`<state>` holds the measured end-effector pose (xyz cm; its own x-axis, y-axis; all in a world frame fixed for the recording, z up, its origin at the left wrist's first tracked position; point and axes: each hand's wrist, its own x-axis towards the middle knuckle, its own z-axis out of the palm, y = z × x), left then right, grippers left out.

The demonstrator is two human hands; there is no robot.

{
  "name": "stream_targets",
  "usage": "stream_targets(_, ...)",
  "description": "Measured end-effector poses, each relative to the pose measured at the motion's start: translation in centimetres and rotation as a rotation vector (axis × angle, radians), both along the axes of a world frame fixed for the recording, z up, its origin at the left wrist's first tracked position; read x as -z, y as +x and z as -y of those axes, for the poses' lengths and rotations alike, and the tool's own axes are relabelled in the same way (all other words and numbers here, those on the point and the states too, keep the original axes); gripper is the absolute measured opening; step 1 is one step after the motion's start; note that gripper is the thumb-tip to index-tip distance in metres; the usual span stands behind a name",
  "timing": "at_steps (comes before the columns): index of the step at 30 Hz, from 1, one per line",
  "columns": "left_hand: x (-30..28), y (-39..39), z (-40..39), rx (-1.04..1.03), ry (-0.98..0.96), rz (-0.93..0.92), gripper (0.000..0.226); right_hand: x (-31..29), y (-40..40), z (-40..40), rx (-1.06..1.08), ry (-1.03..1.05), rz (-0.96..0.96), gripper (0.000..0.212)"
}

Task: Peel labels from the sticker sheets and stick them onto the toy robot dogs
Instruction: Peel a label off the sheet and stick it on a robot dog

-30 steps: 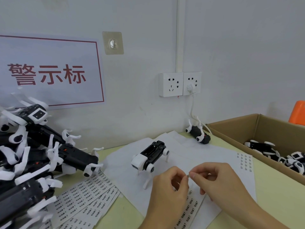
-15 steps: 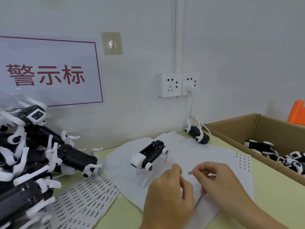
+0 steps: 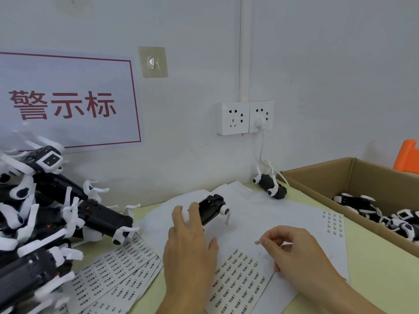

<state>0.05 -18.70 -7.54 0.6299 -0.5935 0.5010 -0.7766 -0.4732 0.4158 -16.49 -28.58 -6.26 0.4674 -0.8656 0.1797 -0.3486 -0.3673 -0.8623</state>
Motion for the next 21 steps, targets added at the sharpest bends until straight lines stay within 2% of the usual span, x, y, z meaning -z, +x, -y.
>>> stream_targets(3, -0.3, -0.1, 0.0, 0.036, -0.15, -0.184, 0.053, 0.1, 0.0, 0.1, -0.003, -0.005, 0.006, 0.018)
stream_targets(8, -0.7, -0.5, 0.1, 0.032, -0.308, -0.258, 0.039, 0.0, -0.2, 0.3, -0.012, -0.025, 0.022, 0.018)
stream_targets(11, -1.3, -0.6, 0.2, 0.054, -0.361, -0.382, 0.029, -0.3, -0.4, 0.4, -0.004, -0.039, 0.064, 0.02)
stream_targets(16, -2.3, -1.1, 0.7, 0.115, -0.383, -0.805, 0.025, -0.6, -0.3, 0.1, 0.072, -0.106, 0.21, 0.015)
stream_targets(18, -2.4, -1.5, 0.7, 0.186, -0.376, -1.0, 0.025, -0.8, -0.4, 0.3, 0.077, -0.022, 0.26, 0.015)
stream_targets(21, -2.1, -2.0, 0.8, 0.28, -0.3, -1.139, 0.031, -1.2, -0.5, 0.3, 0.015, 0.154, 0.322, 0.017)
